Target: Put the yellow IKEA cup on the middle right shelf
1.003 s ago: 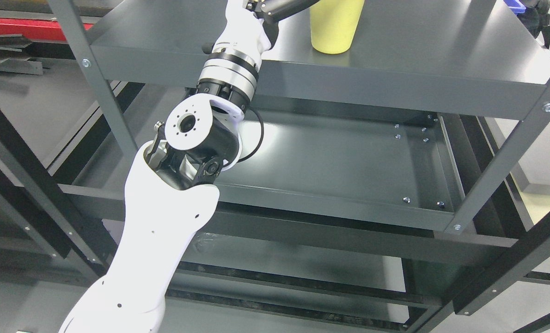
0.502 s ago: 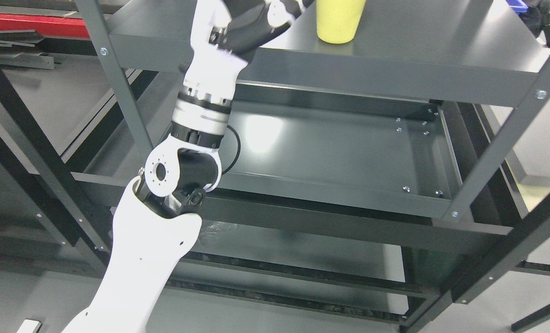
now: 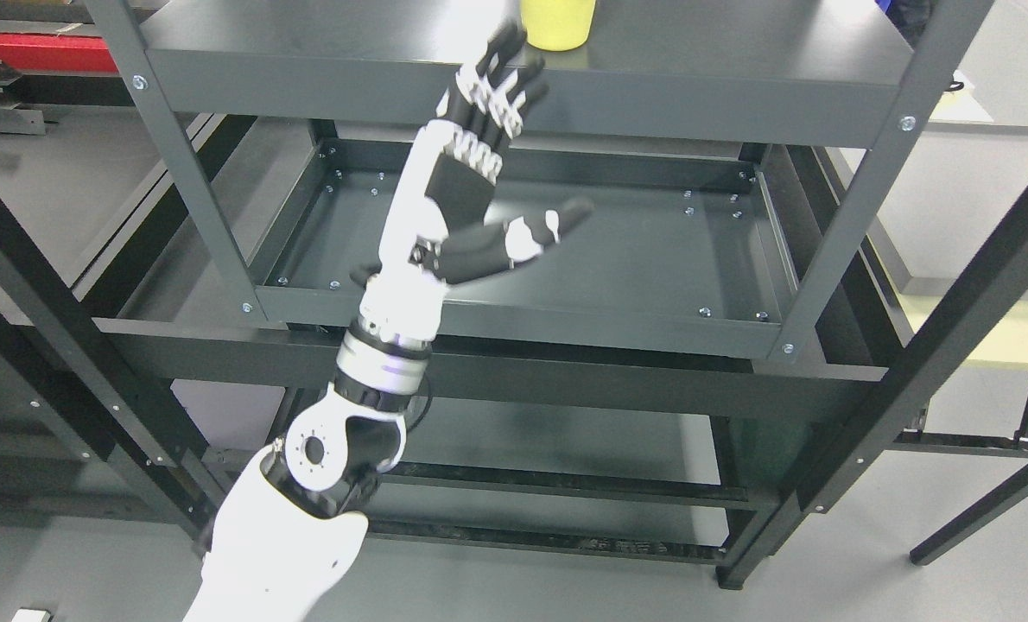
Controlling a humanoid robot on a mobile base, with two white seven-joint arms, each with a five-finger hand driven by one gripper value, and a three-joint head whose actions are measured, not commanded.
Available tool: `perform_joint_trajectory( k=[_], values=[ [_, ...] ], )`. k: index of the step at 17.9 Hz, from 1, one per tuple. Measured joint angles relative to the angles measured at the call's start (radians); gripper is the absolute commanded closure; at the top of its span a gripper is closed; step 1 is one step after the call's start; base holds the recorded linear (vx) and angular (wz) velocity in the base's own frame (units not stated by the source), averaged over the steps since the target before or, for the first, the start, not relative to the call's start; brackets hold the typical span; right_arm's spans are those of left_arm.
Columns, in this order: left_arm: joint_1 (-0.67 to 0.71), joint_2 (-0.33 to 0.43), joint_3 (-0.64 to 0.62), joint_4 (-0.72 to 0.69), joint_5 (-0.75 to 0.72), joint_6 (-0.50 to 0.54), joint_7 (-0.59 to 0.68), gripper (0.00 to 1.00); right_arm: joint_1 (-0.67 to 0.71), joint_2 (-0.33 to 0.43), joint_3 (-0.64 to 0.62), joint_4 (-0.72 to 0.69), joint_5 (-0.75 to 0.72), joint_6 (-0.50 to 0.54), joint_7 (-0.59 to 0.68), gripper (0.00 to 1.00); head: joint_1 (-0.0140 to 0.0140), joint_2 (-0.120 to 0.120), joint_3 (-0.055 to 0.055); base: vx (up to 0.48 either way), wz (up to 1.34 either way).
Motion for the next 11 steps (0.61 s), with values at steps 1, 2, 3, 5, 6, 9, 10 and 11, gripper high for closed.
perform_joint_trajectory(
  k=[1, 2, 3, 5, 6, 9, 10, 11],
  values=[
    [0.026, 0.007, -0.006, 0.002, -0.003, -0.001, -0.001, 0.01, 0.000, 0.000, 0.000, 0.000, 0.000, 0.000, 0.000, 0.01, 0.0000, 0.000, 0.000, -0.079, -0.02],
    [0.049, 0.012, -0.009, 0.005, -0.006, -0.005, -0.001, 0.01, 0.000, 0.000, 0.000, 0.000, 0.000, 0.000, 0.000, 0.01, 0.0000, 0.000, 0.000, -0.101, 0.03],
    [0.076, 0.017, -0.008, 0.009, -0.009, 0.003, -0.001, 0.01, 0.000, 0.000, 0.000, 0.000, 0.000, 0.000, 0.000, 0.01, 0.0000, 0.000, 0.000, -0.101, 0.03],
    [0.121, 0.023, 0.006, 0.021, -0.013, 0.062, 0.000, 0.01, 0.000, 0.000, 0.000, 0.000, 0.000, 0.000, 0.000, 0.01, 0.0000, 0.000, 0.000, -0.107, 0.02],
    [0.138, 0.023, 0.019, 0.028, -0.015, 0.099, 0.001, 0.01, 0.000, 0.000, 0.000, 0.000, 0.000, 0.000, 0.000, 0.01, 0.0000, 0.000, 0.000, -0.108, 0.06],
    [0.179, 0.012, 0.084, 0.065, -0.049, 0.210, -0.001, 0.01, 0.000, 0.000, 0.000, 0.000, 0.000, 0.000, 0.000, 0.01, 0.0000, 0.000, 0.000, -0.102, 0.06],
    [0.190, 0.005, 0.108, 0.078, -0.076, 0.227, -0.003, 0.01, 0.000, 0.000, 0.000, 0.000, 0.000, 0.000, 0.000, 0.01, 0.0000, 0.000, 0.000, -0.082, 0.05],
    [0.202, -0.005, 0.135, 0.090, -0.109, 0.240, -0.005, 0.01, 0.000, 0.000, 0.000, 0.000, 0.000, 0.000, 0.000, 0.01, 0.0000, 0.000, 0.000, -0.078, 0.04]
  ],
)
